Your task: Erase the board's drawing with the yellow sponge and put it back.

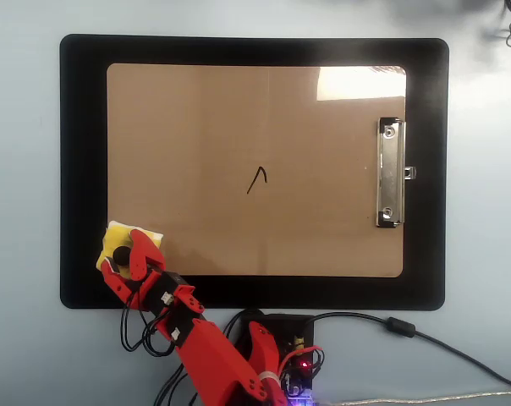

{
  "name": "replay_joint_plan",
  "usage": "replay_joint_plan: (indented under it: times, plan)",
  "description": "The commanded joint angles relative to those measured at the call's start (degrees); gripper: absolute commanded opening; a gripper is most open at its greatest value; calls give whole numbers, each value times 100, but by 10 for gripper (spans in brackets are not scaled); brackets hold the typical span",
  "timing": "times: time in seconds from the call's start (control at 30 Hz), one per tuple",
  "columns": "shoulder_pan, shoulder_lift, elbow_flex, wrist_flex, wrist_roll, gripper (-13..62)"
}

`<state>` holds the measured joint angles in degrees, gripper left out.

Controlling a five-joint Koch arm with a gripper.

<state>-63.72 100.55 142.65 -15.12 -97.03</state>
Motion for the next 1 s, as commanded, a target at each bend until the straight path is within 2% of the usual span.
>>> replay_joint_plan:
  times: [0.0, 0.17, 0.3, 0.5, 0.63, 0.7, 0.97]
  plan:
    - [-105, 9, -70, -554, 97, 334]
    - [-105, -18, -35, -563, 97, 323]
    - [-105, -18, 62, -589, 105, 255]
    - [-105, -35, 343, -870, 290, 135]
    - [-79, -79, 580, -1248, 334, -29]
    - [-79, -79, 615, -1301, 343, -81]
    - [53, 0, 562, -1292, 334, -82]
